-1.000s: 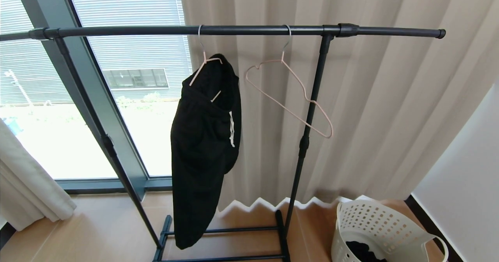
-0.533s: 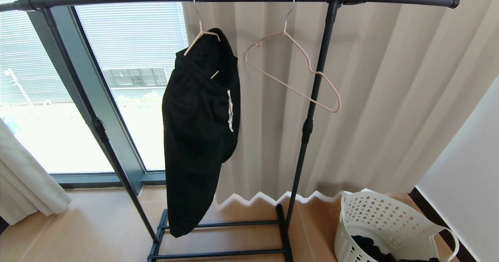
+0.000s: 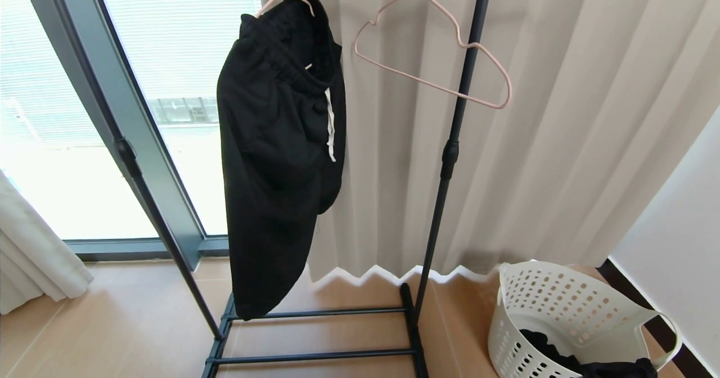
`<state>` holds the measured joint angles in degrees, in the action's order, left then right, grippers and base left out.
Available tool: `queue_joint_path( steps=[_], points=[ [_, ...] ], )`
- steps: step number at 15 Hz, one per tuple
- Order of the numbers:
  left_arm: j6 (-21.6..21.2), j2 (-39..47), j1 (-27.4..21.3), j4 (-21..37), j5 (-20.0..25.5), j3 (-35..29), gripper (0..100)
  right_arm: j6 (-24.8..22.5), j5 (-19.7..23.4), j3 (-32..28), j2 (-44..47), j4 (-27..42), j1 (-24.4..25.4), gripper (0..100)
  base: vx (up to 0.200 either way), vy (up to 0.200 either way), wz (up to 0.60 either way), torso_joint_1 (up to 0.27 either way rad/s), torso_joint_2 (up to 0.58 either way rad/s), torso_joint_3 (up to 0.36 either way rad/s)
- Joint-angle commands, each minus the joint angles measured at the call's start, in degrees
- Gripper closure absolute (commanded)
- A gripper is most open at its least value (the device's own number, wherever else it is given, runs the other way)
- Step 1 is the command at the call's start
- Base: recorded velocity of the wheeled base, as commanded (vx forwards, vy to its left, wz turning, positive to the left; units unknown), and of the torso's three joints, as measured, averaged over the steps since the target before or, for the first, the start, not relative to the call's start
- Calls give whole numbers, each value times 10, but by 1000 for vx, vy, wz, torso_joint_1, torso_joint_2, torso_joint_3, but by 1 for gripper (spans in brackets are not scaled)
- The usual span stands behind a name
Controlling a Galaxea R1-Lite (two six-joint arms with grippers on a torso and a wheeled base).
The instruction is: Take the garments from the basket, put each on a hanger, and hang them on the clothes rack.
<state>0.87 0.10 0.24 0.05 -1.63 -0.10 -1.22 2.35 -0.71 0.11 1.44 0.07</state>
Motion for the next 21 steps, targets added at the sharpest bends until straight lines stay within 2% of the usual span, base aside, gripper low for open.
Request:
queue_joint_path(
  steps=[1, 7, 13, 17, 21],
  points=[
    [0, 1, 0, 0, 0, 0, 0, 0, 0, 0, 1, 1, 0, 0, 0, 0, 0, -100, 461, 359],
    [0, 1, 0, 0, 0, 0, 0, -1, 0, 0, 1, 1, 0, 0, 0, 0, 0, -19, 100, 78],
    [-1, 1, -1, 0, 1, 0, 0, -1, 0, 0, 1, 1, 0, 0, 0, 0, -600, 0, 4, 6],
    [0, 1, 0, 0, 1, 0, 0, 0, 0, 0, 1, 1, 0, 0, 0, 0, 0, 0, 0, 0],
    [-1, 1, -1, 0, 1, 0, 0, 0, 0, 0, 1, 1, 0, 0, 0, -200, 0, 1, 0, 0]
  ],
)
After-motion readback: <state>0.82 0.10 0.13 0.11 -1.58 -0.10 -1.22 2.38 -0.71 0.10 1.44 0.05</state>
